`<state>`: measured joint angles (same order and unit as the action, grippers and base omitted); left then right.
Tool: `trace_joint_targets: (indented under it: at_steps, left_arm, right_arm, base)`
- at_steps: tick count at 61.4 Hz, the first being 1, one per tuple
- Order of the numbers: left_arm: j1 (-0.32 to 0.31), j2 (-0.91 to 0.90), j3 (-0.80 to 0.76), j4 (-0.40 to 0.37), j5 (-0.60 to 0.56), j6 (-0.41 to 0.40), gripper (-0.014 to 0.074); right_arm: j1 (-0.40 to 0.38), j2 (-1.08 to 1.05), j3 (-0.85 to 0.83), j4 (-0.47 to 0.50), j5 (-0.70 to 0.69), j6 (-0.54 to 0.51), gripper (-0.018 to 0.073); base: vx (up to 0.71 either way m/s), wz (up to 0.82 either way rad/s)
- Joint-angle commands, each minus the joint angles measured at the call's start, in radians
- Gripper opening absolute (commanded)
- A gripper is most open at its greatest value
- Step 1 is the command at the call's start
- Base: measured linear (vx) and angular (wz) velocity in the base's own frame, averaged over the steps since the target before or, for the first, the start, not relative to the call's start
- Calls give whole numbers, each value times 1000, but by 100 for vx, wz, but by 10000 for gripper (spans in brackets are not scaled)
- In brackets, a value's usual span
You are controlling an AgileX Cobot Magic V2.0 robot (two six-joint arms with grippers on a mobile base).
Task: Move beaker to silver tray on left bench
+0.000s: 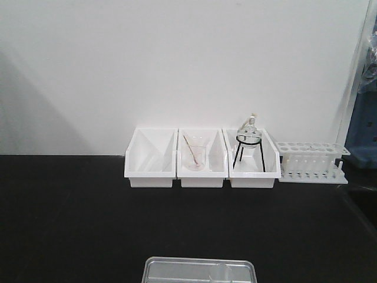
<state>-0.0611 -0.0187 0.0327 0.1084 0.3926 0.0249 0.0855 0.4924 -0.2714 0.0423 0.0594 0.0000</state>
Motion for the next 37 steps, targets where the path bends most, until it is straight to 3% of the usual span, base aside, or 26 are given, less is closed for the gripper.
trace_joint_targets:
  at_steps: [1,10,22,37]
  left_arm:
    - [-4,-7,20,-1,-83,-2,1]
    - [-4,-7,20,-1,-83,-2,1]
    - [-4,-7,20,-1,-83,-2,1]
    - [-4,-7,20,-1,-83,-2,1]
  right_arm:
    - [-68,-108,53,1,-84,0,-11]
    - [-138,-304,205,-9,-83,32,-11]
    - [-150,-514,311,-36,-50,74,-11]
    - [-147,-512,308,-36,4,83,-11]
  base:
    - [0,0]
    - [0,0]
    - [0,0]
    - [0,0]
